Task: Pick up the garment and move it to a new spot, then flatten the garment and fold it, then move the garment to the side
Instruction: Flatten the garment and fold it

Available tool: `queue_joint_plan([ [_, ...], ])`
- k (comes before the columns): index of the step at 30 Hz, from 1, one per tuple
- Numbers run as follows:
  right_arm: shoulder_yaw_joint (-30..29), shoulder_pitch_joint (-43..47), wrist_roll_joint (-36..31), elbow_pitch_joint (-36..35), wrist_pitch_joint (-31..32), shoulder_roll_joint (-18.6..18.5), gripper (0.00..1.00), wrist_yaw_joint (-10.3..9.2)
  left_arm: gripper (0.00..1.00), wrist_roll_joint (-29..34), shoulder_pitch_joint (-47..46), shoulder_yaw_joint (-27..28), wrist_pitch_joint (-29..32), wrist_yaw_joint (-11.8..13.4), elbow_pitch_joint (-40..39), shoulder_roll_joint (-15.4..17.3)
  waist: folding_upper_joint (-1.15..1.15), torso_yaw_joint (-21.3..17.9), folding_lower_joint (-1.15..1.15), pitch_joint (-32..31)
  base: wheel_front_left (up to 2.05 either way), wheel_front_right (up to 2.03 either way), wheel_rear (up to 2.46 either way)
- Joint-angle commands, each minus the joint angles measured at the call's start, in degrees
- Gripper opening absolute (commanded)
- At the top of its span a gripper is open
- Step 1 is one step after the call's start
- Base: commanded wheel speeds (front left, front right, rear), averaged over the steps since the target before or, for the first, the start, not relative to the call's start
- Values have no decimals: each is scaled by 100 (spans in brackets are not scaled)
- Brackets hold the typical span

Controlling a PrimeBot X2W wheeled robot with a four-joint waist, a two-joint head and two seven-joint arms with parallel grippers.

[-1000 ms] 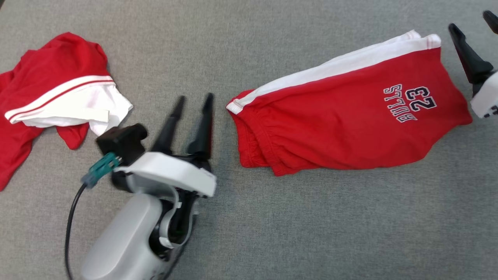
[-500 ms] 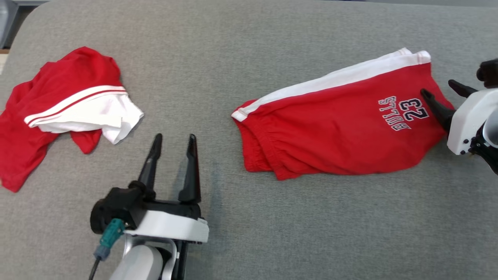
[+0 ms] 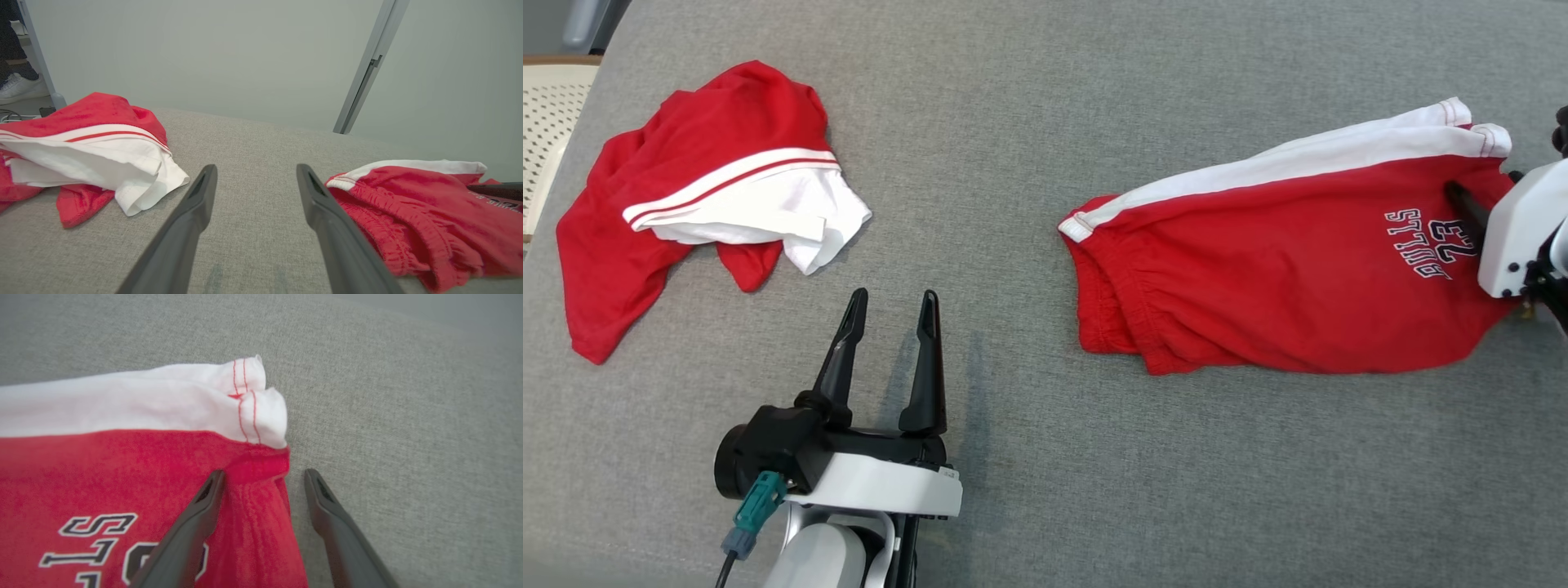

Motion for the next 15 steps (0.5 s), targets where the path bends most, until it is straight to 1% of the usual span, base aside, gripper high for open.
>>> queue_joint_plan([
  [1,67,335,92,-12,192,100,45,16,100,-18,20,30,-26,-14,-16,10,0,-48,0,-20,0,0,0],
  [2,47,384,179,-107,244,96,17,16,100,-24,28,28,-27,-17,-16,8,0,-83,0,-37,0,0,0],
  [3,1,420,275,-207,238,81,0,16,100,-26,27,27,-27,-18,-9,9,0,-122,0,-54,0,0,0],
  [7,-232,515,593,-456,150,9,0,8,100,-30,23,29,-27,-29,38,10,0,-345,0,-158,0,0,0],
  [9,-370,598,797,-584,95,47,0,7,100,7,56,57,-28,-46,76,10,0,-505,0,-245,0,0,0],
  [13,-668,823,1256,-882,20,60,0,8,100,177,165,157,-27,-133,158,13,0,-843,0,-457,0,0,0],
  [15,-843,1010,1519,-1034,-12,5,0,8,100,219,266,246,-28,-179,173,13,0,-987,0,-566,0,0,0],
])
